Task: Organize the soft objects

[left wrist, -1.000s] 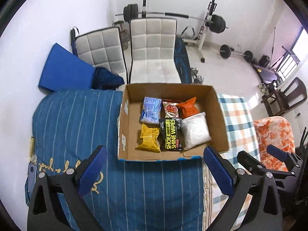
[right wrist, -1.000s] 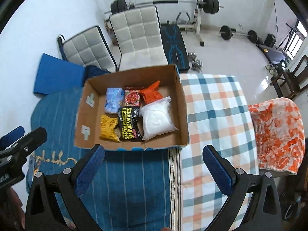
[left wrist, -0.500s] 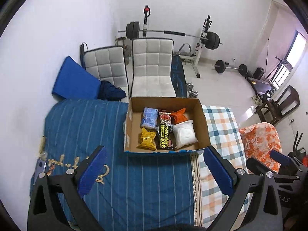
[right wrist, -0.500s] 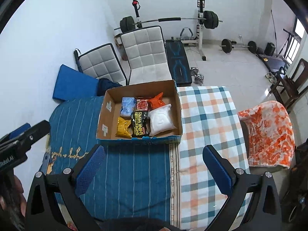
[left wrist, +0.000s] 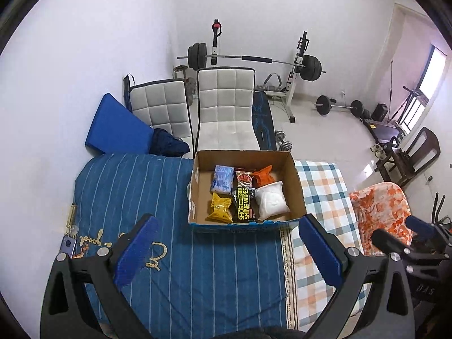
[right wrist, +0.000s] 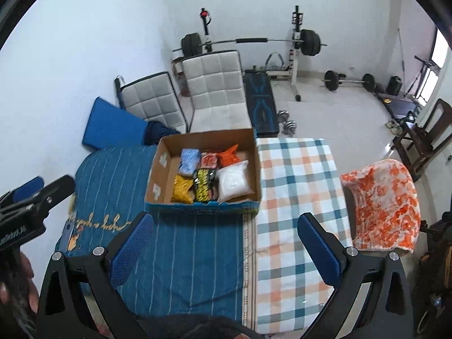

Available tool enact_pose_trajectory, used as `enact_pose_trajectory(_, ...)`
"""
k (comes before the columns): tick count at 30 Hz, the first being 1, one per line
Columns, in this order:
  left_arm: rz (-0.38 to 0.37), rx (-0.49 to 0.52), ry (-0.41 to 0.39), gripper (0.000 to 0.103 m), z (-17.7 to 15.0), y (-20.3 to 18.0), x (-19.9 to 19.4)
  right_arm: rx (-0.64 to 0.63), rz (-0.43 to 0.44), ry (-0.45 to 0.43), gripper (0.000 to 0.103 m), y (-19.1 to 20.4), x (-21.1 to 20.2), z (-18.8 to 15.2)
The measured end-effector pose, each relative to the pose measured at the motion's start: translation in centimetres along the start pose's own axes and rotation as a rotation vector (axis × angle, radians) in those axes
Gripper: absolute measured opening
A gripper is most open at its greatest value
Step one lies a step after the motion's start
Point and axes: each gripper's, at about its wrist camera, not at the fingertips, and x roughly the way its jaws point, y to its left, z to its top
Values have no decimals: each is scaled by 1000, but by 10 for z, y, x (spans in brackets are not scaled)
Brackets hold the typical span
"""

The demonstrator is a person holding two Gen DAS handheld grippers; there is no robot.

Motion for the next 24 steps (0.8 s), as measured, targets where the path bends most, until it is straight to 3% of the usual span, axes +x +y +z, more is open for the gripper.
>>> enact_pose_trajectory(13, 31, -6, -46, 103, 17, 2, -3, -22, -49, -86, 103, 2, -10, 28)
enact_pose_trajectory(24, 36, -8, -58, 103, 20, 2, -3, -30, -33, -105, 103, 8, -13, 35)
